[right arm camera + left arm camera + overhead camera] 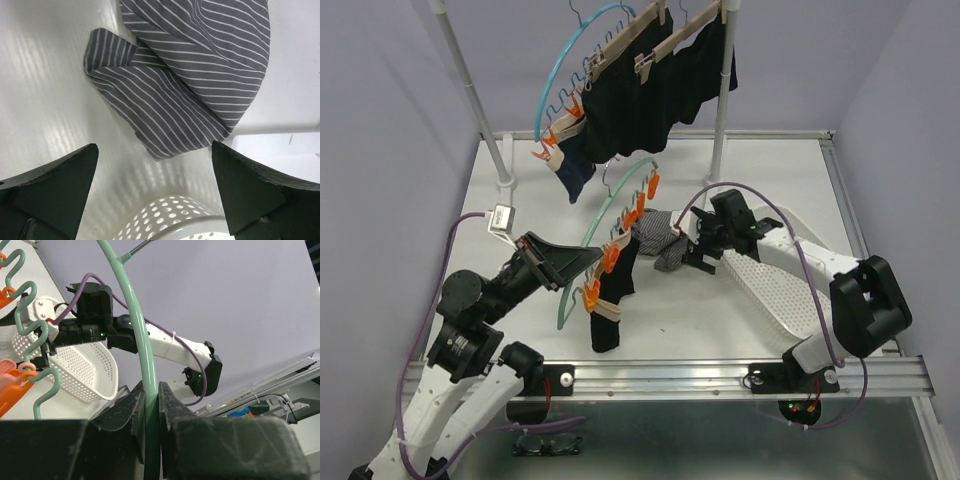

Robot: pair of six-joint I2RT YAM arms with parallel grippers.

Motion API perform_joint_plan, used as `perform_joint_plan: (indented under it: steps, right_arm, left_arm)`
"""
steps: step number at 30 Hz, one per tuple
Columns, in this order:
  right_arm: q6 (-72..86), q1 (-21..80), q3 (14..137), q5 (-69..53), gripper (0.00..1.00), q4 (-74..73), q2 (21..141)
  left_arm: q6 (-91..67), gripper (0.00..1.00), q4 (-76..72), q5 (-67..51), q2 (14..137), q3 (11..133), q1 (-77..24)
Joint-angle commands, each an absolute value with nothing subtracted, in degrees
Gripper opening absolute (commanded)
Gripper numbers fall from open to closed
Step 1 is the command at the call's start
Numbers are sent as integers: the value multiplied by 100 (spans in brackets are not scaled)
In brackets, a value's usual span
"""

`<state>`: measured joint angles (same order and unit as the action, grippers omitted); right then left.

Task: Remove the underwear clipped to the hanger
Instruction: Pick up the underwear from the center of the board.

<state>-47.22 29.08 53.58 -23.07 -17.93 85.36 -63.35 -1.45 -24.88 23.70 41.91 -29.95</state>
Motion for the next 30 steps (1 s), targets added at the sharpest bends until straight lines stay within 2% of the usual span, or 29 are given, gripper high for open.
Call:
perform_joint_plan:
  steps: [1, 3, 4, 12, 14, 17, 18, 20, 21, 22, 26, 30]
  right_arm:
    - [-4948, 3050, 5800, -1741, 100, -1196, 8701]
    - [-4966, 3137, 5827, -1609, 100, -1082, 8928]
    - [-4966, 3164, 5836, -1574, 100, -1029, 9017]
    - [-4975, 3287, 6187, -1345, 100, -668, 9746]
    - [-4887, 3296, 6284, -1327, 94, -668, 9965]
    - [-4703, 3296, 6407, -1380, 73, -677, 10072]
    - [-4659, 3296, 6381, -1449, 55, -668, 10046]
    - [-4580, 3296, 6337, -1520, 33, -677, 9959]
    - [-4483, 3296, 6276, -1608, 10, -677, 9784]
    - [-4422, 3296, 6249, -1652, 1, -677, 9669]
    - [-4061, 3296, 6231, -2056, 1, -957, 8835]
    - [-4235, 3235, 6617, -2582, 0, -2271, 8017]
  left_arm:
    - [-6196, 0, -369, -2558, 2040, 4175, -3015]
    - [-5787, 0, -334, -2462, 1917, 4096, -3023]
    - [-4574, 0, -308, -1808, 1890, 4087, -3015]
    - [-4263, 0, -9, -1696, 1793, 4157, -3023]
    - [-4184, 0, -9, -1670, 1784, 4175, -3023]
    - [-4043, 0, 132, -1635, 1767, 4210, -3023]
    - [-3999, 0, 167, -1635, 1758, 4227, -3023]
    - [-3894, 0, 184, -1617, 1740, 4228, -3023]
    - [-3867, 0, 211, -1626, 1723, 4236, -3023]
    - [-3832, 0, 211, -1626, 1714, 4236, -3015]
    - [-3692, 0, 202, -1687, 1626, 4228, -3023]
    - [-3595, 0, 150, -1766, 1504, 4166, -3023]
